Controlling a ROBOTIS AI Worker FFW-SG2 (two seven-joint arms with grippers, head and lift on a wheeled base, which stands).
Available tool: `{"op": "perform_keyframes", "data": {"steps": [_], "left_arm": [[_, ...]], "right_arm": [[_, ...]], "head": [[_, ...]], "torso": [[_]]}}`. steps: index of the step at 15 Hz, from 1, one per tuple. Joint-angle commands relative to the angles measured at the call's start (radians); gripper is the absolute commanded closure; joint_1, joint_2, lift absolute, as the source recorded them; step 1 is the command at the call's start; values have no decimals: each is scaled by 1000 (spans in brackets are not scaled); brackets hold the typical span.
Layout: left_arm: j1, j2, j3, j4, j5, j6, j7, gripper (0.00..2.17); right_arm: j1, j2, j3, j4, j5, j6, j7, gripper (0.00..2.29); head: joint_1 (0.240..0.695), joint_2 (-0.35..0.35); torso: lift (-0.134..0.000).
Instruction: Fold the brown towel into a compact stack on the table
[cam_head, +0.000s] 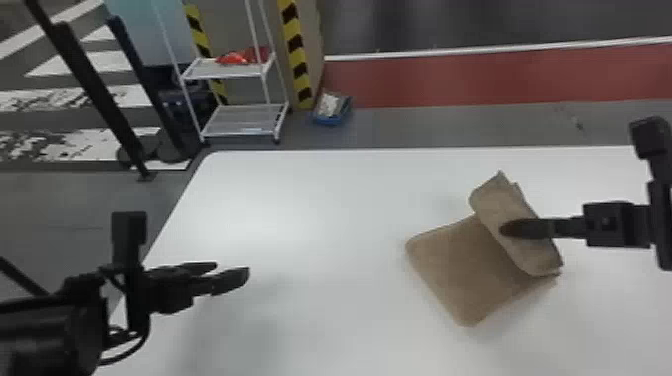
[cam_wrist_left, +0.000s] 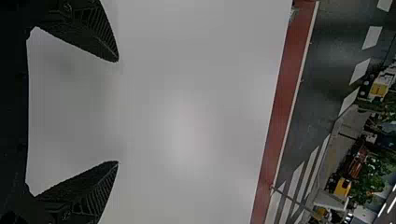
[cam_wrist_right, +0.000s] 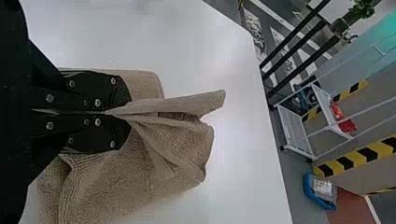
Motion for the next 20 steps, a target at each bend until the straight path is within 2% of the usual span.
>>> {"op": "perform_keyframes", "data": {"steps": [1, 3, 6, 7, 9, 15, 17, 20], "left_arm": [[-2, 1, -2, 7, 1, 0, 3, 107], [-6, -5, -11, 15, 0, -3, 4, 107], [-5, -12, -16, 13, -2, -3, 4, 107], [-3, -13, -16, 13, -2, -3, 3, 107], [2, -13, -14, 10, -2, -3, 3, 107], [9, -13, -11, -1, -2, -3, 0, 107], [9, -12, -11, -2, 1, -3, 0, 107], [14, -8, -7, -2, 4, -3, -2, 107]], "right_arm": [[36, -1, 56, 0, 5, -13, 3, 1231], [51, 10, 92, 0, 20, -41, -4, 1227], [73, 56, 109, 11, 25, -112, -25, 1217], [79, 68, 115, 14, 25, -127, -36, 1112], [91, 76, 122, 14, 22, -136, -39, 39], [131, 84, 25, -34, -84, -145, -39, 39], [137, 104, -36, -34, -144, -179, -43, 39], [140, 127, -69, -34, -181, -228, -77, 39]], "head": [[695, 197], [695, 223], [695, 247], [695, 254], [695, 267], [695, 287], [695, 282], [695, 272]], "torso": [[-124], [-124], [-124], [-124], [-124], [-124], [-124], [-124]]}}
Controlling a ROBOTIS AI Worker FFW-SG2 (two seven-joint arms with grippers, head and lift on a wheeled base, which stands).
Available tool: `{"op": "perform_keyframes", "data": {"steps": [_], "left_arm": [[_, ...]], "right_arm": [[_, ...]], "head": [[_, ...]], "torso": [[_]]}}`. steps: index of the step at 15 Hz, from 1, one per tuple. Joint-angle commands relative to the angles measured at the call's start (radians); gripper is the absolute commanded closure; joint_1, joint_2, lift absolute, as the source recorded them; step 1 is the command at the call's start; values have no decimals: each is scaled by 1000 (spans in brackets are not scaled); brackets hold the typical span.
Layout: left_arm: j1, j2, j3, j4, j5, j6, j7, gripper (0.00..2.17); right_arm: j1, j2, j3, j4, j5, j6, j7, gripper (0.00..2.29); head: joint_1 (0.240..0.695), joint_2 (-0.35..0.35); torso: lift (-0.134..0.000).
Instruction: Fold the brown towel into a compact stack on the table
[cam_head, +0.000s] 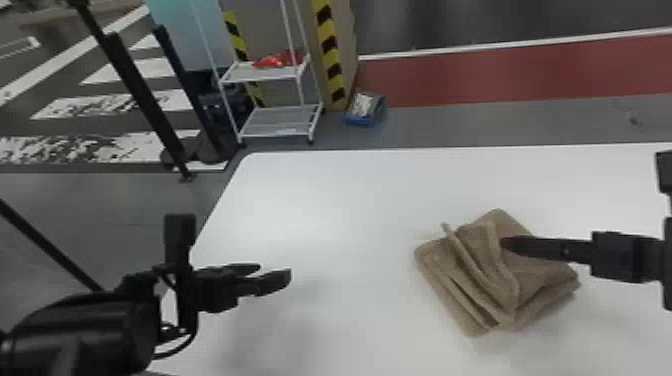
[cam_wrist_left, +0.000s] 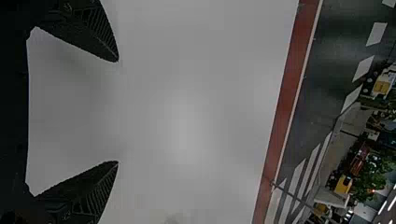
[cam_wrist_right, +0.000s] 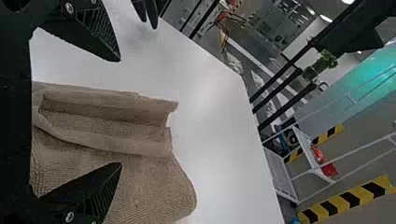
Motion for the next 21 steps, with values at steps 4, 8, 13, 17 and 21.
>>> {"op": "perform_keyframes", "data": {"steps": [4, 8, 13, 17, 21], "left_arm": [[9, 7, 14, 0, 7, -3, -6, 107], [14, 10, 21, 1, 13, -12, -8, 107], [14, 10, 18, 0, 15, -12, -8, 107], [18, 10, 20, 0, 15, -12, -8, 107], [34, 10, 32, -9, 19, -12, -8, 107]], "right_arm": [[-14, 50, -14, 4, -19, -104, -112, 76], [-31, 50, -23, 1, 40, -101, -241, 1477], [-23, 31, 32, 0, 170, -113, -270, 2189], [-16, 35, 179, 1, 239, -129, -268, 2189], [-20, 50, 293, 50, 293, -126, -270, 2189]], "head": [[695, 271], [695, 251], [695, 210], [695, 216], [695, 292]], "torso": [[-124], [-124], [-124], [-124], [-124]]}}
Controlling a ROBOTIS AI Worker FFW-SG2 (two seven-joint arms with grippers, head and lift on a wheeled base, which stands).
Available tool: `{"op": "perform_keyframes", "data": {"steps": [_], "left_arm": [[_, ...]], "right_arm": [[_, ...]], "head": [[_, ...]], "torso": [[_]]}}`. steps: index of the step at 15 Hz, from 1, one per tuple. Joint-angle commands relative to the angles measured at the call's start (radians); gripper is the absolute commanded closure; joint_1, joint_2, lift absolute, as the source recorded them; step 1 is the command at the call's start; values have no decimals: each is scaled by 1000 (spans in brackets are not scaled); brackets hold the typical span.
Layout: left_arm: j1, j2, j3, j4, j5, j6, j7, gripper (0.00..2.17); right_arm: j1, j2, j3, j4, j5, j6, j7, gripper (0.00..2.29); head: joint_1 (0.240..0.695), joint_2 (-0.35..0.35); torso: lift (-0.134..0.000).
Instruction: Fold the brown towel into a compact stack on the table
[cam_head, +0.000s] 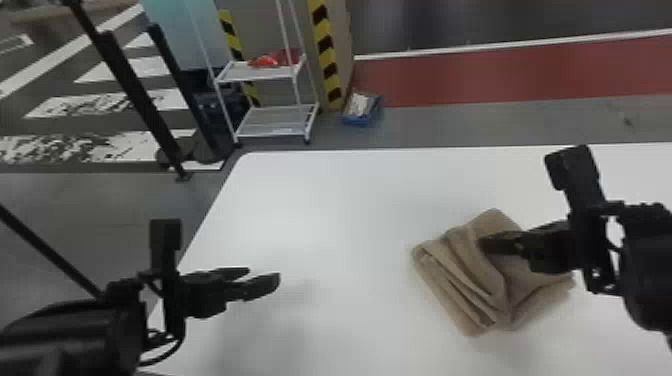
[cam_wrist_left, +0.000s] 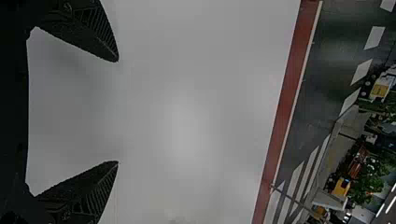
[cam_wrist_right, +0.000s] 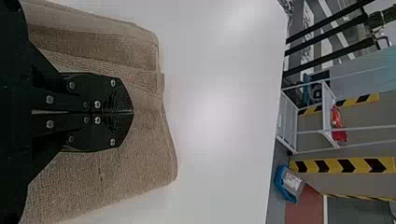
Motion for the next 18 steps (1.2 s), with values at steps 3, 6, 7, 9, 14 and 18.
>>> {"op": "perform_keyframes", "data": {"steps": [3, 6, 7, 9, 14, 18], "left_arm": [[4, 3, 6, -3, 2, 0, 0, 107], [4, 5, 4, -4, 2, 0, 0, 107], [4, 6, 4, -3, 2, 0, 0, 107], [4, 8, 3, -3, 2, 0, 0, 107], [4, 8, -2, -3, 2, 0, 0, 107], [4, 9, -2, -1, 2, 0, 0, 107]], "right_arm": [[6, 4, 53, 15, -12, 6, 14, 2189], [33, 4, 93, -60, -41, 43, 29, 2189], [44, 4, 108, -80, -41, 52, 34, 2189], [64, 4, 142, -106, -41, 83, 49, 2189], [98, 4, 205, -109, -41, 117, 93, 2186], [135, 4, 218, -203, -41, 203, 152, 2189]], "head": [[695, 319], [695, 350], [695, 350], [695, 350], [695, 350], [695, 350]], "torso": [[-124], [-124], [-124], [-124], [-124], [-124]]}}
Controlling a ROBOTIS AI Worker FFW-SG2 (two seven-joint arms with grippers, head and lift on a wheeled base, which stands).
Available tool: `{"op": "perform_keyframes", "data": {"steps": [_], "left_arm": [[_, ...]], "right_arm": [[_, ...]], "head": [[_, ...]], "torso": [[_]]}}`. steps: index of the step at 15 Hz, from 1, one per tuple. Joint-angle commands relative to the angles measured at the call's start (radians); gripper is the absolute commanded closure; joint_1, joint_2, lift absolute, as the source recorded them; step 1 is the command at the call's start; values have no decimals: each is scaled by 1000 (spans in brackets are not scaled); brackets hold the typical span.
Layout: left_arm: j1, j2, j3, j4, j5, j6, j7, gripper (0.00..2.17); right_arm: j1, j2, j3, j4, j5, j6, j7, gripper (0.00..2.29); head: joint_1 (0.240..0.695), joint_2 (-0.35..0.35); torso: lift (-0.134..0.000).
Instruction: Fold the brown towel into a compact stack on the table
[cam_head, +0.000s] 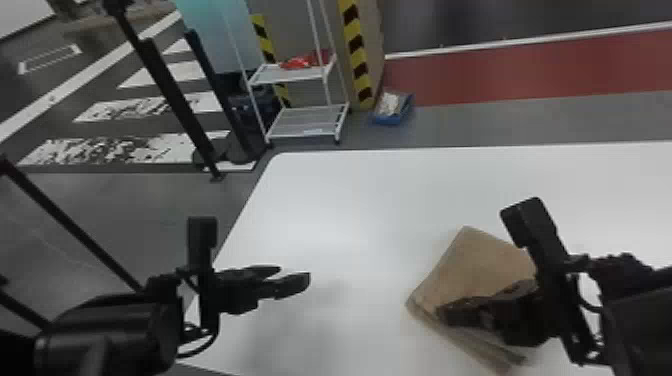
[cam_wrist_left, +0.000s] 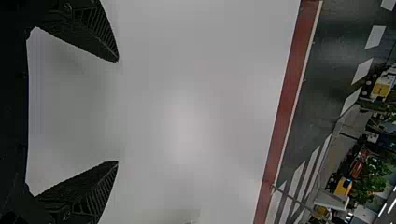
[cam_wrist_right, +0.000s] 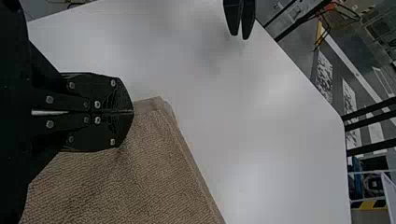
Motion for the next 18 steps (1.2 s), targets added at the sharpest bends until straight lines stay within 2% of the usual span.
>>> {"op": "perform_keyframes", "data": {"steps": [1, 4, 8, 13, 18], "left_arm": [[1, -1, 0, 2, 0, 0, 0, 107], [-4, -1, -3, 9, 0, -15, 0, 107], [-7, -1, -5, 13, -2, -15, 3, 107], [-10, -4, -8, 16, -5, -15, 6, 107], [-24, -4, -12, 29, -6, -15, 9, 107]], "right_arm": [[27, 0, -3, -66, -9, 35, 18, 2189], [50, -17, -54, -127, -71, 108, 56, 2189], [81, -60, -54, -176, -74, 194, 86, 2189], [72, -101, -31, -144, -32, 237, 96, 2186], [52, -150, -66, -130, -14, 252, 90, 2186]], "head": [[695, 350], [695, 350], [695, 350], [695, 350], [695, 350]], "torso": [[-124], [-124], [-124], [-124], [-124]]}}
